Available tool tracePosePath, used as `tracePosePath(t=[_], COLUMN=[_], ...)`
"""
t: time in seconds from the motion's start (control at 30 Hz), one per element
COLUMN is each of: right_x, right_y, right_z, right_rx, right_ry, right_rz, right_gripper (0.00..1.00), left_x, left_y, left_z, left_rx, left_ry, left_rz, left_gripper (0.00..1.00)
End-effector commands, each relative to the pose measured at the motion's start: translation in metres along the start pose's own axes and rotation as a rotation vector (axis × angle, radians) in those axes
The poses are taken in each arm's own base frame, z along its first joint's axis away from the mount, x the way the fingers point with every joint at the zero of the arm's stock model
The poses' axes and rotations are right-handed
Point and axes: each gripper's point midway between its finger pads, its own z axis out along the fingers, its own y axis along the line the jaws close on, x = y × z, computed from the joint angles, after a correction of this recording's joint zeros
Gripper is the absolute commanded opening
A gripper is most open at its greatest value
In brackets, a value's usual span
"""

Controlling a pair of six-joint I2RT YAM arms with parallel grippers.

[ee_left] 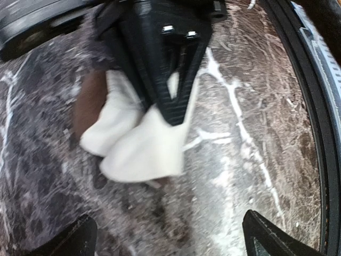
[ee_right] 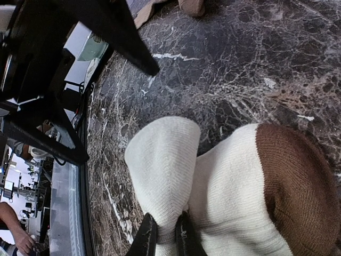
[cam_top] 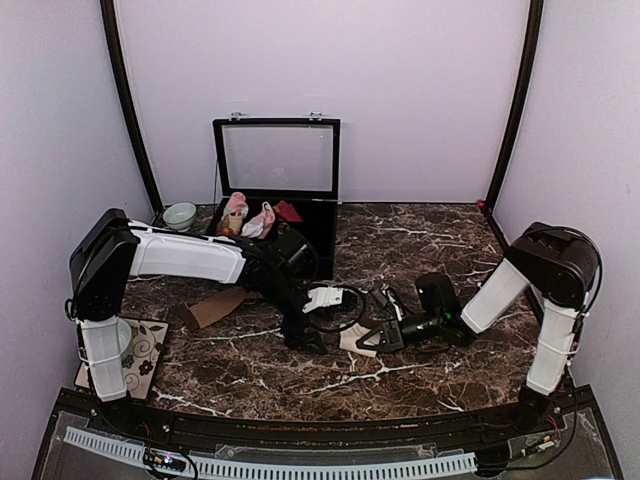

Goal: Roll the socks
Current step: Roll the sock at the center of the board.

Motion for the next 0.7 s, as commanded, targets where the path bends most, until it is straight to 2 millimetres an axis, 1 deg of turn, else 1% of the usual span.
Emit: tracePosePath(t=[0.0, 0.1, 0.13, 0.3, 0.43, 0.53, 0.67], right_x=[0.081, 0.082, 0.082, 0.081, 0.081, 0.082, 0.088], right_y=[-0.053, -0.054, -0.054, -0.053, -0.053, -0.054, -0.057], right_z=[-0.006, -0.006, -0.006, -0.006, -0.006, -0.006, -0.007], right_rx=[0.189, 0.194, 0.195, 0.188, 0.185, 0.192, 0.199], right_ry=[0.196, 0.208, 0.209, 0.207, 0.208, 0.214, 0.224], right_rz=[0.277, 0.275, 0.276, 0.279, 0.282, 0.286, 0.299], right_gripper=[0.0, 0.0, 0.0, 0.0, 0.0, 0.0, 0.0], left_x=[-0.005, -0.005, -0.006, -0.018, -0.022, -0.028, -0.039], left_y=[-0.014, -0.023, -0.024, -0.027, -0.032, -0.03, -0.023], left_z=[-0.002, 0.011, 0.014, 0.022, 0.031, 0.03, 0.021], left_rx=[0.029, 0.062, 0.065, 0.056, 0.041, 0.013, -0.032], left_ry=[-0.001, 0.014, 0.015, -0.004, 0.005, -0.002, -0.011], left_rz=[0.069, 0.111, 0.117, 0.163, 0.213, 0.238, 0.264], left_gripper=[0.9, 0.74, 0.72, 0.72, 0.72, 0.72, 0.73])
